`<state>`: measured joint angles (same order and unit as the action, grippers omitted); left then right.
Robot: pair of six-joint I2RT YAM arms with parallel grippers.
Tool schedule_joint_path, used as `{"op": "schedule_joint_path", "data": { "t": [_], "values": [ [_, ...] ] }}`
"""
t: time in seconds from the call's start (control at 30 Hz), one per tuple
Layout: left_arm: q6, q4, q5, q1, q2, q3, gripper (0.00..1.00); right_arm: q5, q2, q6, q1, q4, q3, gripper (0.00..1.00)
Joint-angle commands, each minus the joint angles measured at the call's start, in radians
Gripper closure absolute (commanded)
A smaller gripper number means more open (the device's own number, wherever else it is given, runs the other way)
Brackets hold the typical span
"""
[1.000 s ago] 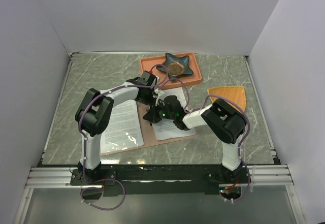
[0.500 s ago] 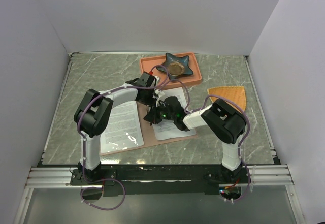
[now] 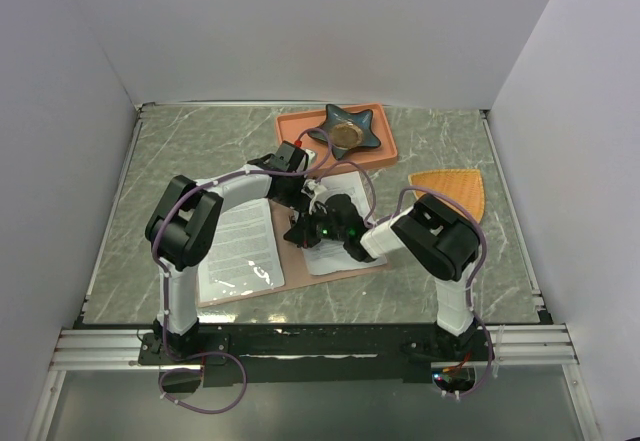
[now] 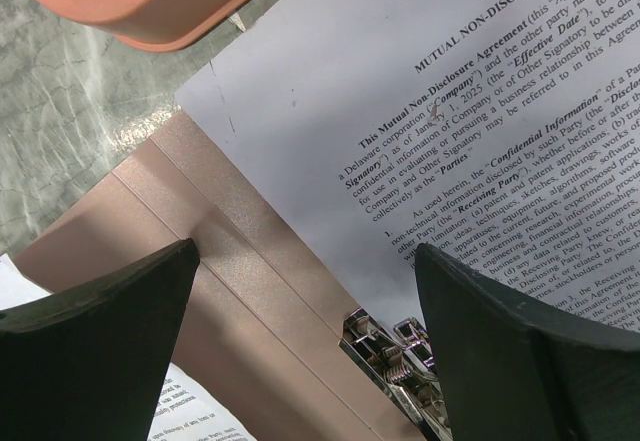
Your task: Put the files into the folder
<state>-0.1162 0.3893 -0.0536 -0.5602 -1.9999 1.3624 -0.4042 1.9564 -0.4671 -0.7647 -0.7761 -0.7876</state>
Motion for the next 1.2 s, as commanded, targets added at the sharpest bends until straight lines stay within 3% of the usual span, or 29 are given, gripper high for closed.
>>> {"op": "schedule_joint_path", "data": {
  "t": [0.0, 0.57, 1.17],
  "values": [
    [0.023, 0.051, -0.014, -0.004, -0.066, -0.049, 0.03, 0.041, 0.084, 0.018, 0.011, 0.205, 0.059, 1.0],
    [0.029, 0.051, -0.014, 0.003, -0.068, -0.046, 0.03, 0.012, 0.141, -0.004, 0.042, 0.181, 0.057, 1.0],
    [0.029, 0.048, -0.011, 0.008, -0.068, -0.046, 0.04, 0.111, 0.131, 0.025, 0.01, 0.343, 0.041, 1.0]
  ]
}}
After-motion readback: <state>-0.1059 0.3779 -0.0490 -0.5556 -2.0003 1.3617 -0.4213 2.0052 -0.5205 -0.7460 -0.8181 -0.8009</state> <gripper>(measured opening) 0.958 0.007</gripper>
